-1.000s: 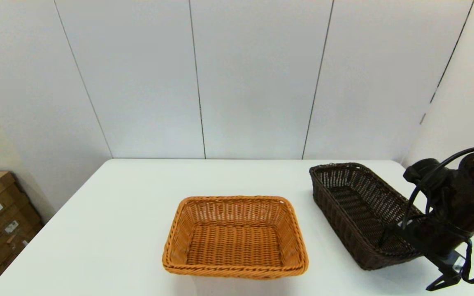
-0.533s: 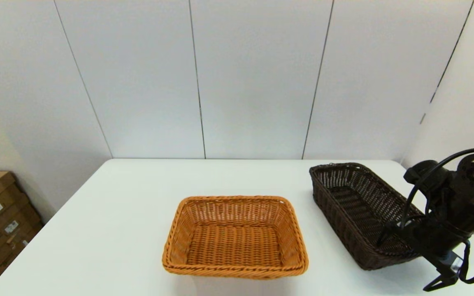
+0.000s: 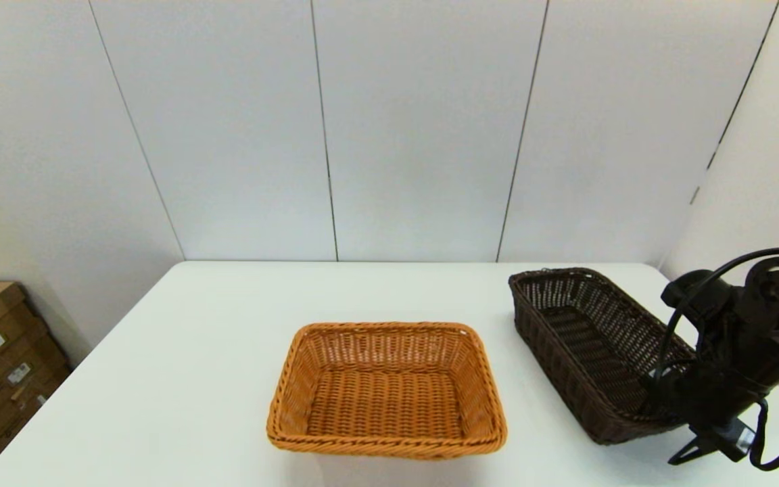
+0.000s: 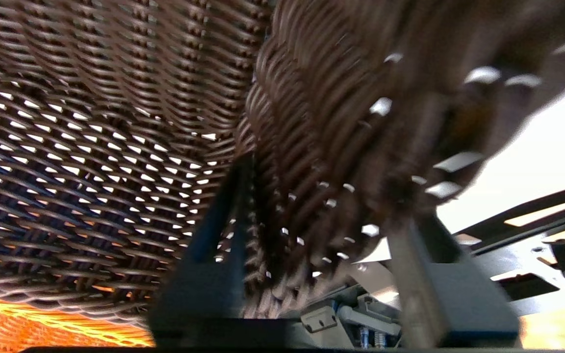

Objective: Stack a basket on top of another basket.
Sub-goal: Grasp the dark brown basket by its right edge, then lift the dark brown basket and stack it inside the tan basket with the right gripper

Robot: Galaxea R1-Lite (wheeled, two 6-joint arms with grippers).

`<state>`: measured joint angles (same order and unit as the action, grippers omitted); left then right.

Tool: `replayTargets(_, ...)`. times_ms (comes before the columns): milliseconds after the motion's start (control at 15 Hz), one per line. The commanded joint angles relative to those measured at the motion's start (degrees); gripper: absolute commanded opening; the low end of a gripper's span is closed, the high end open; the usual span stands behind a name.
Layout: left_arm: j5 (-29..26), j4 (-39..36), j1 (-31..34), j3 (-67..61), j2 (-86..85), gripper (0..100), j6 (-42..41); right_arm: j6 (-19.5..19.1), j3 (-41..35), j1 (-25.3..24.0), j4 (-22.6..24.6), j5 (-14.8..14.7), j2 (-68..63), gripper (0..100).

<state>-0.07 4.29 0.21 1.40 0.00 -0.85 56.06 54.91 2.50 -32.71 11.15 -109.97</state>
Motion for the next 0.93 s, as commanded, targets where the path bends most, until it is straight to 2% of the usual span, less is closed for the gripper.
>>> replayTargets(67,-0.01,0.10,0.06,0.00,0.00,100,-0.03,-0.08,-0.06,0.58,0.19,1.33,-2.97,0)
replayTargets(200,0.07,0.10,0.06,0.00,0.00,100,-0.03,-0.43,-0.06,1.90,0.72,3.00,-2.18,0)
replayTargets(467,0.07,0.10,0.06,0.00,0.00,100,-0.03,-0.78,-0.06,5.85,0.80,4.31,1.25,0)
replayTargets(733,0.07,0.10,-0.03,0.00,0.00,100,-0.03,-0.78,0.55,9.81,1.59,7.48,2.66,0)
replayTargets(800,0.07,0.10,0.06,0.00,0.00,100,-0.03,-0.69,0.38,10.77,3.00,8.53,3.10,0)
replayTargets(933,0.07,0.10,0.06,0.00,0.00,100,-0.03,-0.69,0.20,13.23,3.97,13.45,4.85,0)
